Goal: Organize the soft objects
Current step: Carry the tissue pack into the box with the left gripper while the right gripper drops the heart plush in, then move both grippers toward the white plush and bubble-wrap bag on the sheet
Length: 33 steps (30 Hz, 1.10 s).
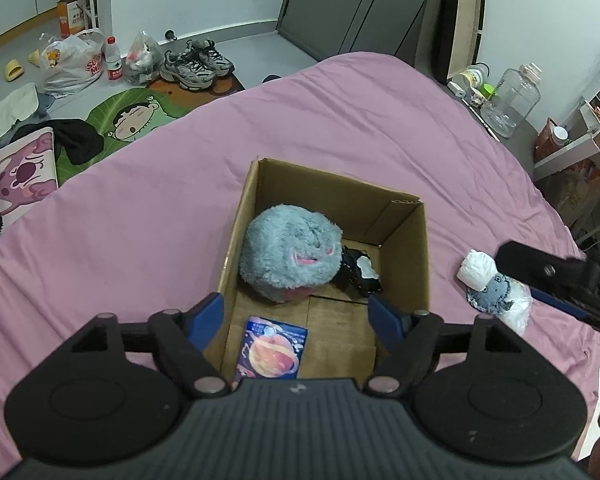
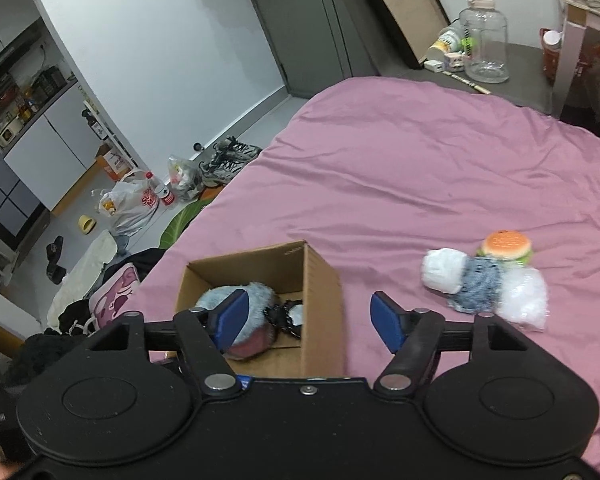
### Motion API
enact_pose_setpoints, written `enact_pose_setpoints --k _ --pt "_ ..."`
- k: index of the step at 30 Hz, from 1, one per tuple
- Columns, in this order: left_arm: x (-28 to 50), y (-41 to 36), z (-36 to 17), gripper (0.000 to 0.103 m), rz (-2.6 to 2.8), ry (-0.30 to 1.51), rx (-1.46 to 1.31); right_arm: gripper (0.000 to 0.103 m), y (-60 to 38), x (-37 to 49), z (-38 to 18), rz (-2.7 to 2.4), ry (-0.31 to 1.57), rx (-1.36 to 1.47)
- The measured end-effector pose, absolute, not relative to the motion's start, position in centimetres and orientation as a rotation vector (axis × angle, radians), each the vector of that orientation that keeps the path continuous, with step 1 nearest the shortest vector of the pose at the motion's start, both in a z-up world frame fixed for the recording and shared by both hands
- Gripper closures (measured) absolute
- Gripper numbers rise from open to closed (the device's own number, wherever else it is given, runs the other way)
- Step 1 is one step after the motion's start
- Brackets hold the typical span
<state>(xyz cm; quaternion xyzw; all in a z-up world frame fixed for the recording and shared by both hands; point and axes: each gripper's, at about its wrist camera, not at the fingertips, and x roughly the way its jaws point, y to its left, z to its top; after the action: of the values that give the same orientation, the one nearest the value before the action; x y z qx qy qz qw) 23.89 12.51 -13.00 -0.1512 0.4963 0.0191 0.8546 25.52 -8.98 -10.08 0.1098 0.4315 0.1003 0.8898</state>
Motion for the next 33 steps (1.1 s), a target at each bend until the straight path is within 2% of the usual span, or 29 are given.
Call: enact_pose_setpoints --k 2,6,8,13,17,33 --pt "23.8 12.1 -12.8 0.017 0.028 1.051 -0.312 0.024 -9.6 24.9 -9.8 0.208 0.89 0.232" --pt "23.0 11.1 -11.8 0.012 0.041 1.034 -0.269 0.016 -11.0 23.6 -9.2 0.205 0.875 0.243" --pt "22.7 10.6 -11.3 0.01 0.047 1.018 -0.252 0.008 -11.6 23.1 -8.8 0.202 0.866 0.24" --pt "21.8 9.3 -10.2 0.008 0.026 1.002 -0.235 0.003 -13.3 21.5 -8.3 0.212 0.853 0.236" --pt "20.8 8.1 -9.4 0.001 0.017 0.972 -0.202 0.0 -15.1 20.4 -7.8 0.199 0.835 0.254" --pt "18.2 4.6 -5.5 0.0 -0.008 0.881 -0.135 0.0 -21.2 16.1 -5.7 0.198 0.769 0.299"
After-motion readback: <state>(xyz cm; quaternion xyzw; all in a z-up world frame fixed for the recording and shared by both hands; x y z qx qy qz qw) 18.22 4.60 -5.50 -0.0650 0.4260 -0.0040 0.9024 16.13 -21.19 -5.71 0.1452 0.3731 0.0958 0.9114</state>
